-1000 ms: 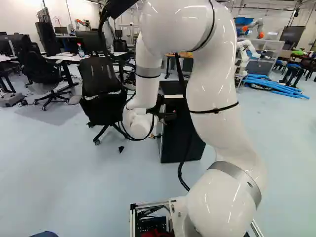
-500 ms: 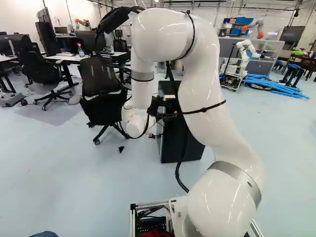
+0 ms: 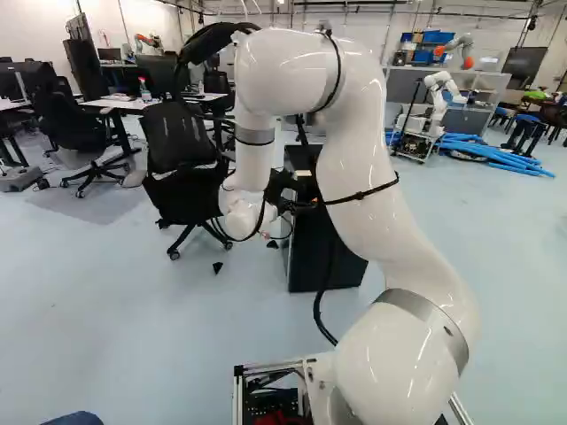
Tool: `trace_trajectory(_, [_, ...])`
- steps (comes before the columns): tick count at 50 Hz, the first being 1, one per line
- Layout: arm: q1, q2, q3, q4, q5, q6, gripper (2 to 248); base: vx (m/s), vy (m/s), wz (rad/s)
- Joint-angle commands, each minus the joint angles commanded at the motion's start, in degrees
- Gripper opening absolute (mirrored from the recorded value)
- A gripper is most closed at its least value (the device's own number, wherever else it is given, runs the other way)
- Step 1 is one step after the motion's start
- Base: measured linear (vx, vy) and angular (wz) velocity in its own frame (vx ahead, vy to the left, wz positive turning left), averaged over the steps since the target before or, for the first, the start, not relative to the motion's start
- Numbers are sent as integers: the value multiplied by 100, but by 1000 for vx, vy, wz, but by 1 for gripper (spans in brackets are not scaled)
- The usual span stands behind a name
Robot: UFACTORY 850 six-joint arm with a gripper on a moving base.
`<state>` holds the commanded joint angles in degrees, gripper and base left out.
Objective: Grab a drink from the fridge
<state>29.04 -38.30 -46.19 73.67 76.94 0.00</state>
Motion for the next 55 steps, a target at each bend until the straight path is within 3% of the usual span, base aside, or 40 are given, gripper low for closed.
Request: trace_trajectory(55, [-443, -159, -291, 0, 0, 0, 247, 0, 0, 0])
